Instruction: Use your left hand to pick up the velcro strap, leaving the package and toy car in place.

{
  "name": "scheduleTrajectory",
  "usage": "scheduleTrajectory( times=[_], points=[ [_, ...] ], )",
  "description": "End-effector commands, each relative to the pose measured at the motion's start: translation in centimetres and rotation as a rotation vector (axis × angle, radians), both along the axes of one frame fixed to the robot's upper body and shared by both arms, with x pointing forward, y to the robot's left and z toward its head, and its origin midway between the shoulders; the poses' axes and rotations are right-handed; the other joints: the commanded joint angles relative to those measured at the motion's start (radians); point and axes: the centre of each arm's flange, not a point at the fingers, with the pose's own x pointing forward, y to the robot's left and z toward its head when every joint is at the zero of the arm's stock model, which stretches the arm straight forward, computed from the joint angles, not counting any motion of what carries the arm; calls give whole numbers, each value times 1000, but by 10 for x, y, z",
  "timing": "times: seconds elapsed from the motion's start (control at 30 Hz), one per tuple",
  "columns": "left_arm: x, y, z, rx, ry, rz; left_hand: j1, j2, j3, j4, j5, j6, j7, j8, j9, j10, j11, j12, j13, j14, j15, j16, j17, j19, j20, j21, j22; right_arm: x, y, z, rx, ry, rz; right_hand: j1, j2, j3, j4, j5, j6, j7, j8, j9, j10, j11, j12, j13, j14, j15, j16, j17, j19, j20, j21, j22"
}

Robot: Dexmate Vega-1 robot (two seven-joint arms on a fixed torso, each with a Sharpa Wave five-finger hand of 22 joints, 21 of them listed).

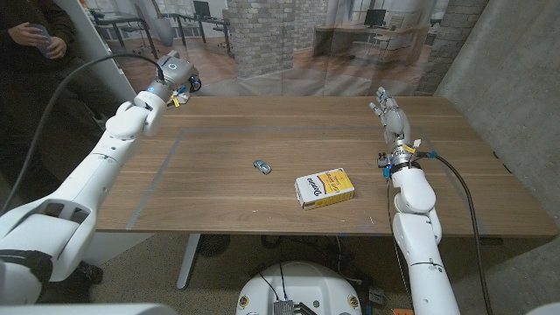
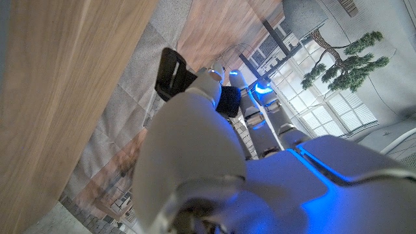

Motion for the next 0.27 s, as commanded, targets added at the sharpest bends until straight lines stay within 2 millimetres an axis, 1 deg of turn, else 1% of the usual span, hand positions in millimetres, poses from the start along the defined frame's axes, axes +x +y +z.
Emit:
scheduleTrajectory(
  times=[0.03,0.13,0.27],
  points=[
    [-1,10,-4,3,-38,-56,-4,-1,8,0,2,-9,2,10,5,9,0,2,5,5,-167,-3,5,-6,-15,8,0,-25,26,-15,0,11,-29,-10,25,6,0,-3,6,-2,1,2,9,-2,0,2,10,-5,-2,0,-6,-22,-2,4],
    [-3,12,-6,3,-37,-60,-5,-1,9,0,2,-11,1,13,7,9,1,1,7,6,-167,-4,8,-7,-13,11,-1,-31,29,-17,-1,11,-37,-9,26,6,-1,-3,7,-1,1,2,9,-2,0,2,10,-5,-2,0,-7,-23,-2,4],
    [-10,14,-11,7,-42,-63,-7,-2,11,0,2,-12,-1,17,8,8,1,0,10,5,-166,-6,10,-8,-13,16,-2,-34,32,-18,-2,6,-31,-9,26,6,-1,-2,7,-2,1,2,11,-3,0,2,11,-5,-3,-1,-6,-24,-2,4]
  ],
)
